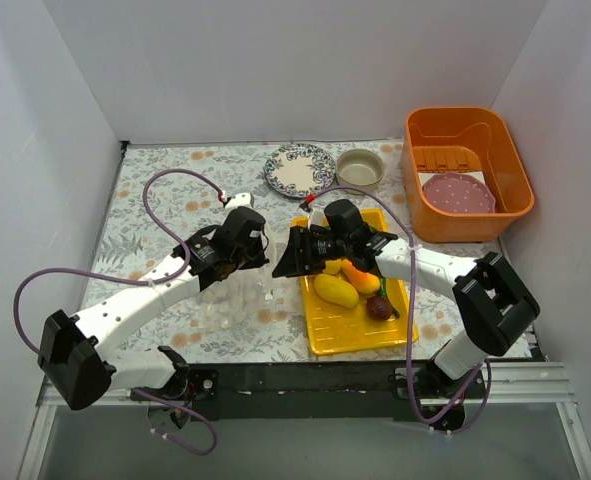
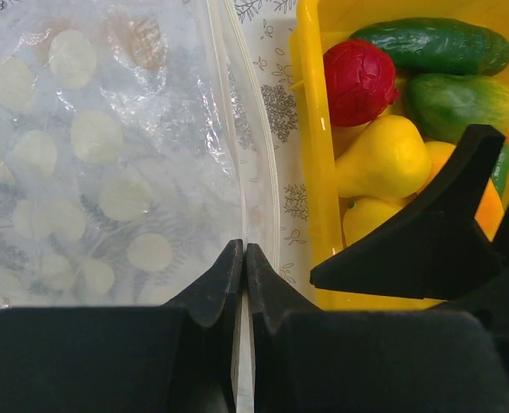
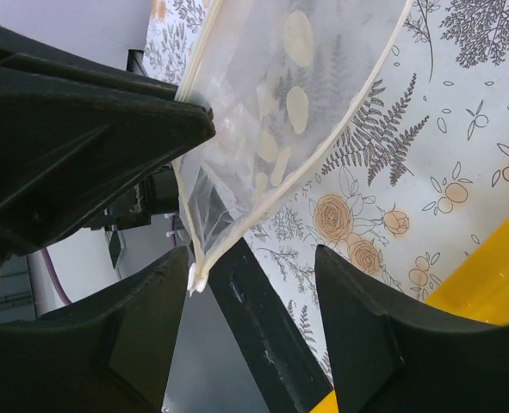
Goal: Place the food in the zip-top bag and seal the zipper
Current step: Open the zipper of the food storage bag at the center of the board.
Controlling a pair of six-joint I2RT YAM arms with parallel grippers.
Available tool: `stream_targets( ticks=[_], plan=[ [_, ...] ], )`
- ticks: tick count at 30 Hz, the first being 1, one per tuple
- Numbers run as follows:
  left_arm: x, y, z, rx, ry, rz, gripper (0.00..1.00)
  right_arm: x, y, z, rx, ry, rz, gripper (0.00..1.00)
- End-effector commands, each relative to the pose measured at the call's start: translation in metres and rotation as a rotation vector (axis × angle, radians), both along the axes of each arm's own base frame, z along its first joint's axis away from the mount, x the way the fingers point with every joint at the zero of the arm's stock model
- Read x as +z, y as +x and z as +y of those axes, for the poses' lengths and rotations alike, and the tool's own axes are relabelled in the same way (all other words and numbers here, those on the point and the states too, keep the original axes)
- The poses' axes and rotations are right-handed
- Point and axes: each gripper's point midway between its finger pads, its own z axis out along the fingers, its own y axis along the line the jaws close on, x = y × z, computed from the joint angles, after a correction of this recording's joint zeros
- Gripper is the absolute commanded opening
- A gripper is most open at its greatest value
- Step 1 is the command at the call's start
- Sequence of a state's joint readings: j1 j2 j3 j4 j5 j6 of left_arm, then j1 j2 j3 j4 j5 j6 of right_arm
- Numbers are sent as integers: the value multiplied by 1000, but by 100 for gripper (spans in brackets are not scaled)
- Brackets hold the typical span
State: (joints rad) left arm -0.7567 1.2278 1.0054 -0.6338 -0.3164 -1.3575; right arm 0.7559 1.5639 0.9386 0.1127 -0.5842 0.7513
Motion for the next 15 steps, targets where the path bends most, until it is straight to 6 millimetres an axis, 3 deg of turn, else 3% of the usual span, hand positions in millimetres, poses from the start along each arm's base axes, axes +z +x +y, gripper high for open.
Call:
stream_targets(
  ticks=[1, 5, 7, 8, 9, 10, 11, 13, 14, 15],
  plan=[
    [14, -3, -2, -9, -52, -40, 0, 18, 12, 21, -8, 46, -54, 66],
    [15, -6, -2, -15, -72, -44, 0, 7, 13, 25, -1, 15, -51, 55],
    [16, -6, -4, -16, -82, -46, 0, 2, 15, 27, -3, 3, -51, 54],
    [14, -7, -3, -16, -80, -41, 0, -1, 15, 27, 0, -4, -52, 47],
    [14, -7, -3, -10, -85, -41, 0, -2, 16, 27, 2, -9, -54, 45],
    [13, -8, -2, -8, -84, -37, 0, -4, 17, 28, 3, -15, -51, 41],
    [12, -9, -2, -7, -86, -34, 0, -5, 17, 28, 7, -17, -54, 25],
    [11, -9, -1, 1, -87, -39, 0, -8, 16, 26, 6, -36, -53, 13],
    [11, -9, 1, 8, -83, -38, 0, -10, 18, 24, 4, -47, -71, 2],
    [10, -8, 5, 23, -69, -42, 0, -15, 17, 20, -2, -77, -65, 1]
  ],
)
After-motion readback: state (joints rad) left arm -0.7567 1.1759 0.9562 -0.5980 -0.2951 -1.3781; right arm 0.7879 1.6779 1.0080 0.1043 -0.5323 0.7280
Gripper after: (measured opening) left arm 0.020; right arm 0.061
